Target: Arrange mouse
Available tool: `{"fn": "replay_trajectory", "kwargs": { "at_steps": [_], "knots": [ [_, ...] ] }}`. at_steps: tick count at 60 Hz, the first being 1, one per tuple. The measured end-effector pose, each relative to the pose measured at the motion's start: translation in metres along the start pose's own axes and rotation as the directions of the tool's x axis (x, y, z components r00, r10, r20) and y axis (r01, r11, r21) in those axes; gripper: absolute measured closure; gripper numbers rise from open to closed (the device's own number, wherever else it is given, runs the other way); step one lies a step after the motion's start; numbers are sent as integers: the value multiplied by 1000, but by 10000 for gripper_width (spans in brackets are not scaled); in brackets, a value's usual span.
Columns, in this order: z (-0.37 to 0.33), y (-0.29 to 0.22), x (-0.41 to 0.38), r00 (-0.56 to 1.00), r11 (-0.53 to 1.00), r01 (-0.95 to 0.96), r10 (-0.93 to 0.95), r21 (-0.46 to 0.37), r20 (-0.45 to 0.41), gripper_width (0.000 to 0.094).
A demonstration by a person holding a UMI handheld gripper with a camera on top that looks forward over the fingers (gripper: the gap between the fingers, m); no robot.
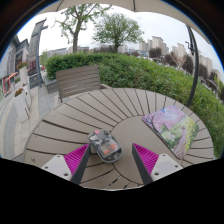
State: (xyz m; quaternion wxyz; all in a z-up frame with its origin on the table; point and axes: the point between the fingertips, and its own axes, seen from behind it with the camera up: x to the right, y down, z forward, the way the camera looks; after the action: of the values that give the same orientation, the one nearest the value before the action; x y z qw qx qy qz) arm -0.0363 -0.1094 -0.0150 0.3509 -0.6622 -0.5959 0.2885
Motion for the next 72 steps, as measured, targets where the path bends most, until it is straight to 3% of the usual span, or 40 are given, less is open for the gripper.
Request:
{"fn": "replay_trajectory", "kwargs": {
  "at_steps": [8,12,18,25,29,40,51,62,72],
  "knots": [
    [23,-14,13,999,1000,-4,4,4,-35,83],
    [25,-14,7,1000,1000,-22,22,-10,5,140],
    [25,-10,10,1000,1000,3,-3,-12,-8,140],
    [26,-11,8,1000,999,-26,26,-26,1,313],
    [25,-13,6,999,999,-35,35,-26,9,474],
    [13,-31,9,999,999,-45,45,-23,15,587],
    [-26,-110,37,993,992,-118,116,43,37,612],
    [-33,-185,127,993,985,-119,121,123,-10,613],
    [5,-163,228,990,990,-119,124,75,-61,613]
  ]
}}
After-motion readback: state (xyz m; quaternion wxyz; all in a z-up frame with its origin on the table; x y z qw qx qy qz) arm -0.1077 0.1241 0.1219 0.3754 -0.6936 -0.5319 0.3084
